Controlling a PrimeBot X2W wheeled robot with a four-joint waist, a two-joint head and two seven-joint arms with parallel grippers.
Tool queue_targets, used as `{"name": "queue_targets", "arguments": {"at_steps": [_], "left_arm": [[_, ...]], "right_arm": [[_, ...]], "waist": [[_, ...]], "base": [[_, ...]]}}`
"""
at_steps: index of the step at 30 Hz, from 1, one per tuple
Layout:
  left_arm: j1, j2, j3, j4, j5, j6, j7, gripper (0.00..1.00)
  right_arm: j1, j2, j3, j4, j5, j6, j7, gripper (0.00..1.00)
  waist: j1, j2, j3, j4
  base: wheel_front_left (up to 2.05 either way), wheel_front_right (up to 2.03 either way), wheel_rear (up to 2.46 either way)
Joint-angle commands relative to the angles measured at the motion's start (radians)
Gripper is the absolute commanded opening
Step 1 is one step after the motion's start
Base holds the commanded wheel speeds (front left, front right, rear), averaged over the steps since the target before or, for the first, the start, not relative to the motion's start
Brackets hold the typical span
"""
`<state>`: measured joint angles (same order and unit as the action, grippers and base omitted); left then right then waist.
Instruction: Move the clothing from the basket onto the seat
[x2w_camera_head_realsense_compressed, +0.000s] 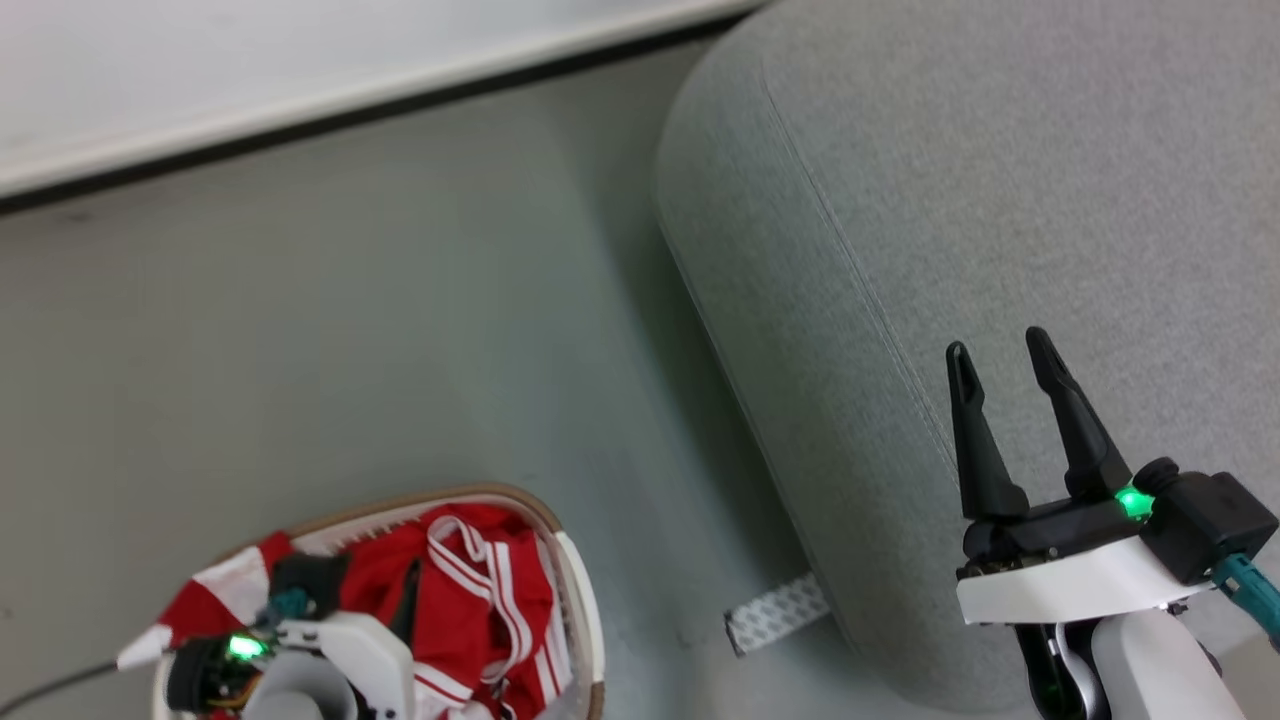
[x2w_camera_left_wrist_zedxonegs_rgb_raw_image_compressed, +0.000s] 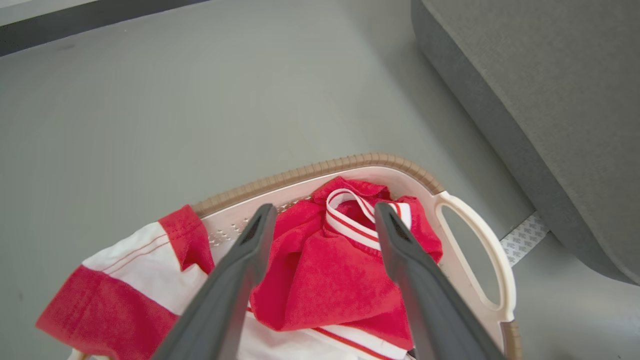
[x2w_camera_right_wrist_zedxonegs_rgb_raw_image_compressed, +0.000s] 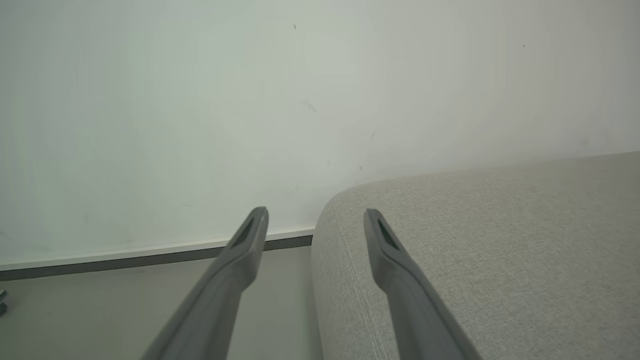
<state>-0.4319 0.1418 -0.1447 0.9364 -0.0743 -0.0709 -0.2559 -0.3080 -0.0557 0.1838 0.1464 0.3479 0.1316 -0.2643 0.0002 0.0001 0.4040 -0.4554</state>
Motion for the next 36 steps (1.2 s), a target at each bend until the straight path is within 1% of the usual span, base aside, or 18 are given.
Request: {"name": "queue_targets", "arguments": {"at_steps": [1, 4, 10, 13, 17, 19, 24, 27, 28, 29, 36], "left_arm": [[-0.047, 0.021, -0.008, 0.042, 0.011, -0.006, 0.009, 1.0], [-0.112, 0.032, -0.027, 0.11, 0.022, -0.018, 0.042, 1.0], [-0.227, 0.06, -0.092, 0.201, 0.059, -0.042, 0.104, 1.0], [-0.27, 0.061, -0.133, 0.247, 0.079, -0.051, 0.149, 1.0], [-0.311, 0.051, -0.172, 0.301, 0.095, -0.056, 0.224, 1.0], [-0.317, 0.046, -0.182, 0.309, 0.101, -0.058, 0.245, 1.0], [-0.325, 0.051, -0.219, 0.341, 0.112, -0.058, 0.378, 1.0], [-0.326, 0.05, -0.221, 0.344, 0.095, -0.059, 0.387, 1.0], [-0.325, 0.048, -0.222, 0.344, 0.088, -0.059, 0.376, 0.39], [-0.323, 0.047, -0.222, 0.343, 0.085, -0.059, 0.36, 0.0], [-0.313, 0.043, -0.222, 0.343, 0.051, -0.06, 0.274, 0.0]], "right_arm": [[-0.024, 0.006, -0.003, -0.014, 0.011, -0.002, 0.0, 1.0], [-0.038, 0.006, -0.005, -0.046, 0.043, -0.002, 0.0, 1.0], [-0.064, 0.006, -0.014, -0.109, 0.078, -0.002, 0.0, 1.0], [-0.07, 0.007, -0.024, -0.122, 0.087, -0.002, 0.0, 1.0], [-0.079, 0.006, -0.039, -0.128, 0.095, -0.002, 0.0, 1.0], [-0.079, 0.006, -0.042, -0.128, 0.097, -0.002, 0.0, 1.0], [-0.075, 0.006, -0.046, -0.123, 0.105, -0.002, 0.0, 1.0], [-0.076, 0.006, -0.047, -0.118, 0.106, -0.002, 0.0, 1.0], [-0.078, 0.006, -0.047, -0.115, 0.106, -0.002, 0.0, 1.0], [-0.081, 0.006, -0.046, -0.112, 0.104, -0.002, 0.0, 1.0], [-0.104, 0.006, -0.031, -0.111, 0.091, -0.002, 0.0, 1.0]], "waist": [[-0.0002, -0.0001, 0.091, -0.059], [-0.0002, -0.0001, 0.15, -0.074], [-0.0002, -0.0001, 0.259, -0.089], [-0.0002, -0.0001, 0.298, -0.086], [-0.0002, -0.0001, 0.332, -0.08], [-0.0002, -0.0001, 0.338, -0.078], [-0.0002, -0.0001, 0.35, -0.075], [-0.0002, -0.0001, 0.348, -0.075], [-0.0002, -0.0001, 0.346, -0.075], [-0.0002, -0.0001, 0.343, -0.076], [-0.0002, -0.0001, 0.3, -0.079]], "base": [[0.0, 0.0, 0.0], [0.0, 0.0, 0.0], [0.0, 0.0, 0.0], [0.0, 0.0, 0.0], [0.0, 0.0, 0.0], [0.0, 0.0, 0.0], [0.0, 0.0, 0.0], [0.0, 0.0, 0.0], [0.0, 0.0, 0.0], [0.0, 0.0, 0.0], [0.0, 0.0, 0.0]]}}
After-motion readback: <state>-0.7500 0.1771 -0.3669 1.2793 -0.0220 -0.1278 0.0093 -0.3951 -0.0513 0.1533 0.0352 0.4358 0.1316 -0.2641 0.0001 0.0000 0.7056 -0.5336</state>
